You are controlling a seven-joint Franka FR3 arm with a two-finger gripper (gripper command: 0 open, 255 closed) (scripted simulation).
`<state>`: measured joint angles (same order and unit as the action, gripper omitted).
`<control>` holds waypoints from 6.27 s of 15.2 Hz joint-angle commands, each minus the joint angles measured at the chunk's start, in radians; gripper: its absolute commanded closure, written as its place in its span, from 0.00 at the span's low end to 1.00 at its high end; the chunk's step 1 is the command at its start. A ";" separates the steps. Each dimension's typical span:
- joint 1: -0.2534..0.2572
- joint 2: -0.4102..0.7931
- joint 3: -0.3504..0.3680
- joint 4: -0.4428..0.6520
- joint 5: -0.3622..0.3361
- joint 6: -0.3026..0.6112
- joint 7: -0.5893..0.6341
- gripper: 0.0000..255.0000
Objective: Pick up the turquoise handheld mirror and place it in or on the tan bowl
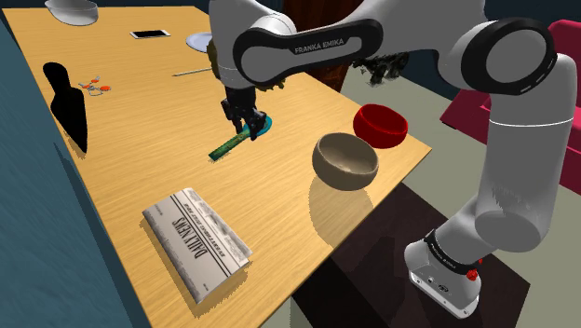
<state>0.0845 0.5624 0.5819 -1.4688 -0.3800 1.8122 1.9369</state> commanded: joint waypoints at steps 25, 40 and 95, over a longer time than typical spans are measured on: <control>0.030 -0.032 0.015 0.225 0.027 -0.245 -0.043 1.00; 0.012 -0.116 0.035 0.273 0.063 -0.367 -0.066 1.00; -0.113 -1.163 -0.125 -0.837 0.532 -0.156 -0.403 0.00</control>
<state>-0.0286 -0.6006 0.4568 -2.3182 0.1528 1.6699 1.5322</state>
